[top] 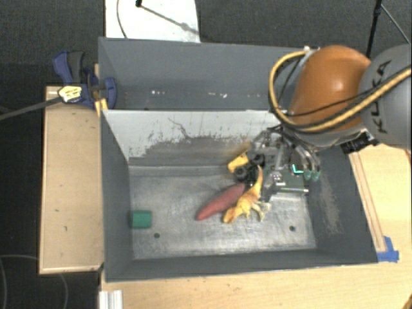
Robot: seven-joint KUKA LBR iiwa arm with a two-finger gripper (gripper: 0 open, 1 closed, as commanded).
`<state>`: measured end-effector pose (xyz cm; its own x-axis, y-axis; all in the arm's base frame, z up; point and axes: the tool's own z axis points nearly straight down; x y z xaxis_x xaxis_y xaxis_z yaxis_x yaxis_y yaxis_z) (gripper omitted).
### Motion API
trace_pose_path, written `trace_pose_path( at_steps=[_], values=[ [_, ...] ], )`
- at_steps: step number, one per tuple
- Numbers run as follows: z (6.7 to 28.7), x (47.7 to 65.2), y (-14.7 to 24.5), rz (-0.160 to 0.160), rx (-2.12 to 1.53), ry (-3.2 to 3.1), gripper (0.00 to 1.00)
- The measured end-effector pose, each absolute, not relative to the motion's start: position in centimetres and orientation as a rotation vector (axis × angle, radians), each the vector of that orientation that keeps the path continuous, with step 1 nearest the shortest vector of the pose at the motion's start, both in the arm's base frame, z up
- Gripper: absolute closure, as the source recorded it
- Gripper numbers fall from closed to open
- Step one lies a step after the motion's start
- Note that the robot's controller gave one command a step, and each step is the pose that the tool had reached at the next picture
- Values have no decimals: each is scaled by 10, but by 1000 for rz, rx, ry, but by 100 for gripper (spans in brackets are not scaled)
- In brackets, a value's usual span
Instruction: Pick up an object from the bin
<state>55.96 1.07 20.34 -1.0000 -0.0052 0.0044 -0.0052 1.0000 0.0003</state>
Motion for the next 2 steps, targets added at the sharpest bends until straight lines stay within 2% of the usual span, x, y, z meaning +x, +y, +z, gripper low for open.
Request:
trace_pose_path(
  at_steps=[1, 2],
  values=[
    [207, 561, 11, -1, 8, -3145, 0],
    [79, 555, -10, -10, -98, -3137, 100]
  ],
)
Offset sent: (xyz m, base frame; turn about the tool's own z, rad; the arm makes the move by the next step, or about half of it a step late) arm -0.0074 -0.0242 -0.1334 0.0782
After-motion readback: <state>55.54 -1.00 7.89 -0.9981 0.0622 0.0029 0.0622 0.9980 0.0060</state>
